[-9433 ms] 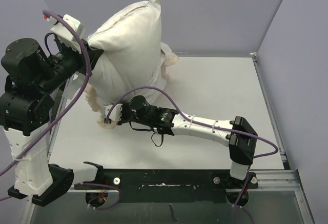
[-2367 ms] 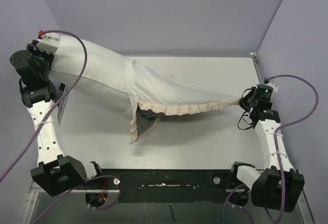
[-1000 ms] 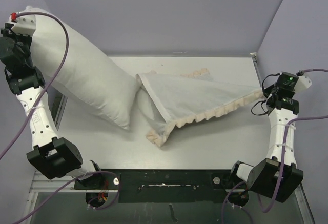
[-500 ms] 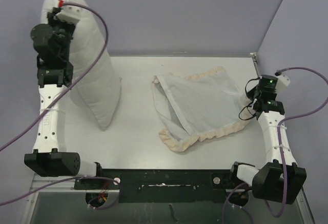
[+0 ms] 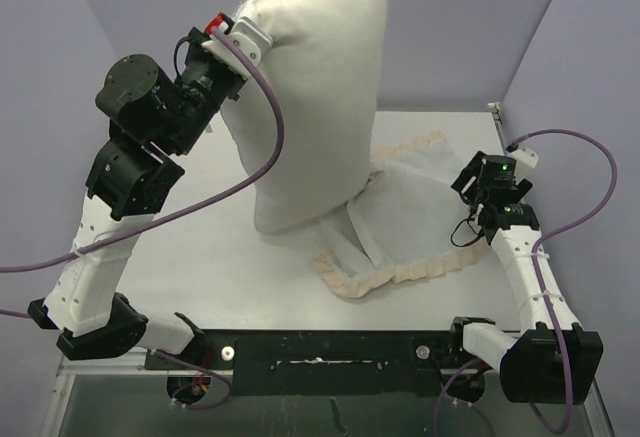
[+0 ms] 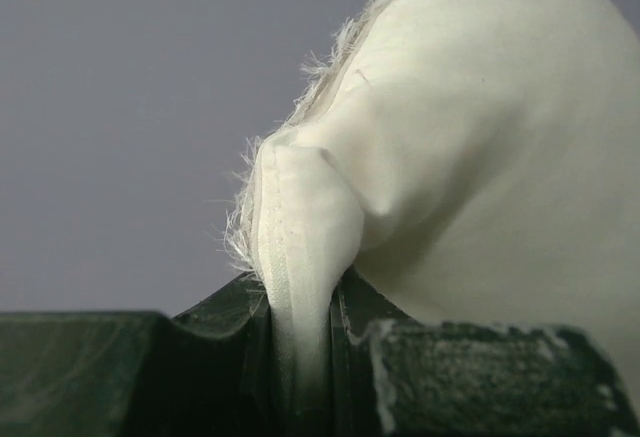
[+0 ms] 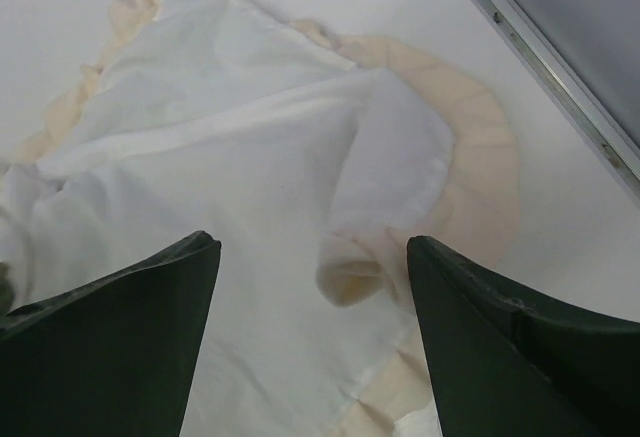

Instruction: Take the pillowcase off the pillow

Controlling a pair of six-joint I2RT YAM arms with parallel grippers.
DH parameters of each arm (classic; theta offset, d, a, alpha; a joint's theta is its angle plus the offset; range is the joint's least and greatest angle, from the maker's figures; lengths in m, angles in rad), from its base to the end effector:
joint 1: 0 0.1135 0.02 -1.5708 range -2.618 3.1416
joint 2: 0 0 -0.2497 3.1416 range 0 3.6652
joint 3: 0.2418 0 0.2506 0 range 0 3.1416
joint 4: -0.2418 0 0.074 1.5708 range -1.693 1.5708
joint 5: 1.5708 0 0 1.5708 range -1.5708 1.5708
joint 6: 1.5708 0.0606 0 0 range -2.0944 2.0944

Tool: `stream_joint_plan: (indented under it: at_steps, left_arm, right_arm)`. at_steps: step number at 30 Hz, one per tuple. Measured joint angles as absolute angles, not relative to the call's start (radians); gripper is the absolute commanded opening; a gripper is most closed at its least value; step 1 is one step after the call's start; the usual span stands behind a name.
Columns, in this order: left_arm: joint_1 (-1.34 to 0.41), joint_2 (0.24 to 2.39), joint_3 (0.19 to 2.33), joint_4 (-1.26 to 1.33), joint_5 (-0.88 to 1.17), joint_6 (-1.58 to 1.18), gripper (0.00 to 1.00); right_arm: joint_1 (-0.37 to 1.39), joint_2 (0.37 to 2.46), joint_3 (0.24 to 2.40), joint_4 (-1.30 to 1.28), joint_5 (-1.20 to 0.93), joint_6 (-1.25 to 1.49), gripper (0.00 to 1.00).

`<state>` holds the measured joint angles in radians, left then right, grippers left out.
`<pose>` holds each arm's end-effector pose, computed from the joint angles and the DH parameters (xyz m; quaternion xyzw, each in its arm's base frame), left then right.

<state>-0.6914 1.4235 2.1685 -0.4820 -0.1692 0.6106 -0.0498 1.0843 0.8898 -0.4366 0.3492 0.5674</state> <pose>0.1996 -0.1520 0.6043 0.3139 0.5228 0.0194 0.7923 0.2579 -0.0336 0.2688 0.3416 0.8127 -0.0356 0.4707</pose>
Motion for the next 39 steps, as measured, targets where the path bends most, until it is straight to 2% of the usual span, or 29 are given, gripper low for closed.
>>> stream_joint_plan:
  at_steps: [7,12,13,14,18,19,22,27,33,36,39]
  left_arm:
    - [-0.63,1.286,1.775,-0.361,-0.21,0.694,0.0]
    - [-0.395,1.275,1.493,-0.178,-0.209,0.74,0.0]
    - [-0.34,1.28,1.452,-0.161,-0.208,0.743,0.03]
    - [-0.287,1.287,1.419,-0.153,-0.208,0.743,0.11]
    - [-0.127,1.342,1.359,-0.154,-0.181,0.729,0.67]
    - [-0.096,1.359,1.358,-0.159,-0.166,0.719,0.75]
    - [-0.035,1.378,1.365,-0.191,-0.112,0.682,0.87]
    - [-0.005,1.378,1.4,-0.254,-0.014,0.566,0.97]
    - [0.084,1.376,1.424,-0.317,0.11,0.314,0.98]
    - [0.13,1.356,1.327,-0.302,0.158,0.208,0.98]
    - [0.138,1.338,1.141,-0.273,0.195,0.132,0.98]
  right_arm:
    - [0.072,1.089,0.896,-0.43,0.372,0.506,0.89]
    - [0.179,1.11,0.909,-0.419,0.393,0.467,0.98]
    - [0.193,1.113,0.909,-0.419,0.393,0.463,1.0]
    - [0.208,1.116,0.909,-0.418,0.393,0.456,0.99]
    - [0.228,1.125,0.902,-0.401,0.382,0.44,0.98]
    - [0.23,1.127,0.899,-0.398,0.38,0.437,0.98]
    - [0.232,1.137,0.884,-0.388,0.369,0.428,0.98]
    - [0.252,1.126,0.807,-0.302,0.387,0.391,0.98]
    - [0.26,0.994,0.612,-0.095,0.5,0.266,0.98]
    - [0.239,0.988,0.598,-0.052,0.552,0.242,0.98]
    - [0.191,1.025,0.606,-0.05,0.57,0.25,0.98]
